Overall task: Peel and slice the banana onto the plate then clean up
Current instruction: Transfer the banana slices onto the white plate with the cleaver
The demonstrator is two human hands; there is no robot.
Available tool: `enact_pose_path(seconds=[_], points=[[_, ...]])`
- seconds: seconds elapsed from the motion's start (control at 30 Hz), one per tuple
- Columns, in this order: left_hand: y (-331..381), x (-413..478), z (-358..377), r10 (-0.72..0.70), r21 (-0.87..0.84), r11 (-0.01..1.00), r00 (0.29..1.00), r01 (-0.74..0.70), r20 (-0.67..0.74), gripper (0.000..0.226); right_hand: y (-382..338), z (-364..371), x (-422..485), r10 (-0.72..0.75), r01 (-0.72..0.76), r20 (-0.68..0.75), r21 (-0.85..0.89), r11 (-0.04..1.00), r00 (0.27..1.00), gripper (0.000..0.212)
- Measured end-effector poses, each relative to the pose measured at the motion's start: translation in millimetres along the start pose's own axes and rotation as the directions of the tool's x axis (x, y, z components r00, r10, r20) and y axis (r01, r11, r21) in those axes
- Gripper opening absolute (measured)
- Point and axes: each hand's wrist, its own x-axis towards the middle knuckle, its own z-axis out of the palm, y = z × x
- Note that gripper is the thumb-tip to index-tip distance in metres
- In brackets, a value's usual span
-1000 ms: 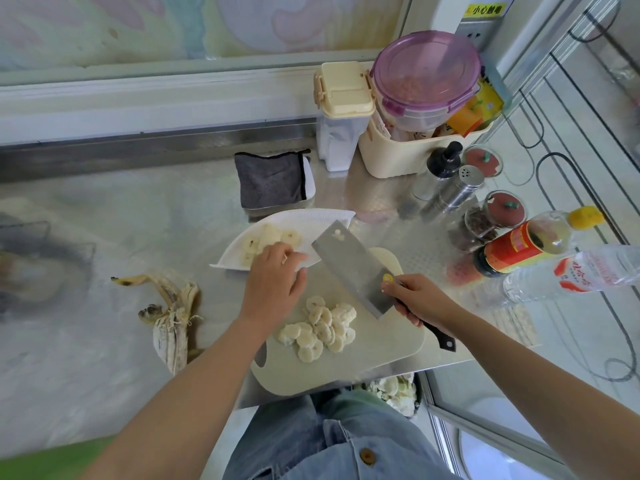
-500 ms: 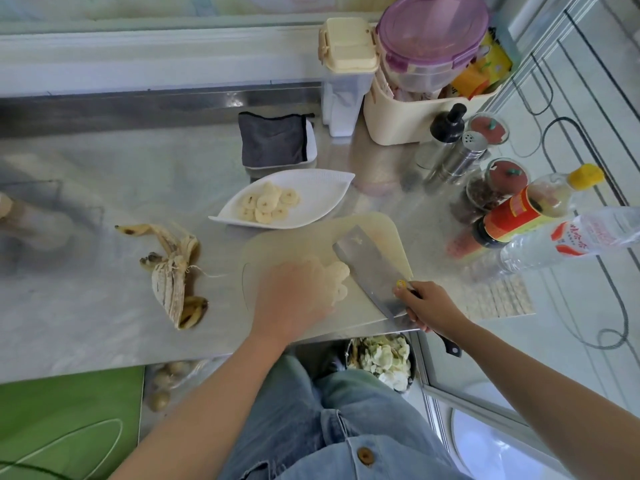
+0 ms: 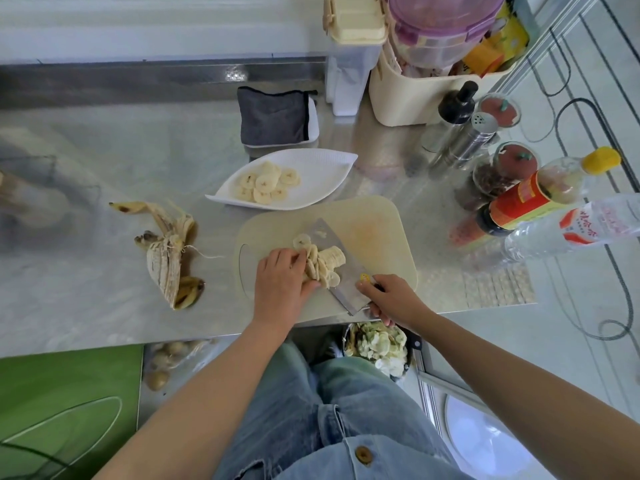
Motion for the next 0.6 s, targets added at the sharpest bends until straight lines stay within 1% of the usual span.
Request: enact_pose_path(seconds=[0.13,0.27,0.47,0.6], points=[[1,3,-2,0.0,-0.01,1.0,1.0,0.0,-0.003,0.055,1,-1,-1,0.013,-0.017,0.058,0.071,0.997,0.998,0.032],[3,8,-5,0.023,-0.057,0.998,0.999,-0.026,-0.036,0.055,-2,-6,-4,0.022,-0.035,0.079,0.17,0.985,0.997,0.03],[8,23,-20,0.069,-0.098,0.992,0.992,-0.079,-0.105,0.054,-20,-20,-12,0.02,-0.04,0.078,0.265,0.964,0.997,0.03],[4,44,-35,0.048,-0.092,0.994,0.99,-0.061,-0.134,0.053,-45,-28,-1,0.004,-0.02,0.061,0.26,0.965,0.998,0.034]])
